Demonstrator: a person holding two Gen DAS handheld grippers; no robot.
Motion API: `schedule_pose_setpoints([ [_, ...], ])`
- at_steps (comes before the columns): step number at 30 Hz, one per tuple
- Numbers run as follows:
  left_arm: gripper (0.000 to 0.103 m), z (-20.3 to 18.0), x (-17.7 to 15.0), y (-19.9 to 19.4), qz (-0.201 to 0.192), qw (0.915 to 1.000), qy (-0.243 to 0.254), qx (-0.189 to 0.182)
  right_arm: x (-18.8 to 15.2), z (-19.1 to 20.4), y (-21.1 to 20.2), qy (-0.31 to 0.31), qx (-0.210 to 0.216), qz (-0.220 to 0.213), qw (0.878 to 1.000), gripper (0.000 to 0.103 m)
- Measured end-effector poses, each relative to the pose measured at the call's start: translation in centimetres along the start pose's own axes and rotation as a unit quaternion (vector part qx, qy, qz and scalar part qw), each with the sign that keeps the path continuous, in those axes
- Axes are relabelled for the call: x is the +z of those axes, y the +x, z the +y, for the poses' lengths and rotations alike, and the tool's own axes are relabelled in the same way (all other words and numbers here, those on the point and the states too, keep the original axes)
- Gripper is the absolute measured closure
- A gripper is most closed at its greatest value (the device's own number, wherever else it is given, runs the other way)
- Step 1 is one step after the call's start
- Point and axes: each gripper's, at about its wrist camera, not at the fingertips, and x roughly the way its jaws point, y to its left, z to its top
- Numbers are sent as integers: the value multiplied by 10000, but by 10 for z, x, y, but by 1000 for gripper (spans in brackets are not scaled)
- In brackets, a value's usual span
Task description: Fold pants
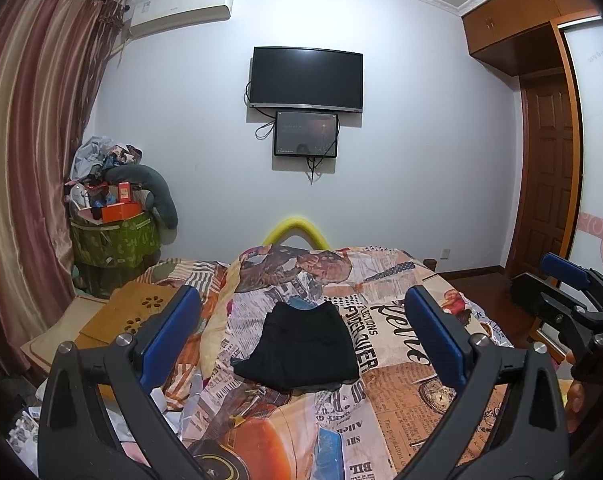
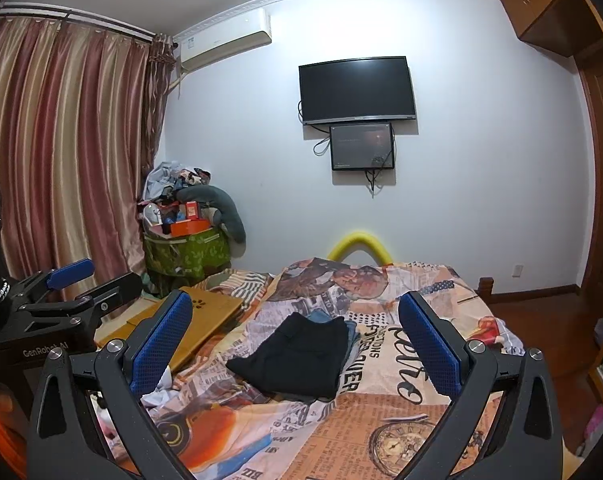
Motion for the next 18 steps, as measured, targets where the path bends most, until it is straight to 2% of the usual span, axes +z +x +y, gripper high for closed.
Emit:
schedule_pose_setpoints([
  [18, 0, 0, -2, 2, 15, 10000, -20, -14, -1, -1, -2, 20, 2, 1, 10000, 0],
])
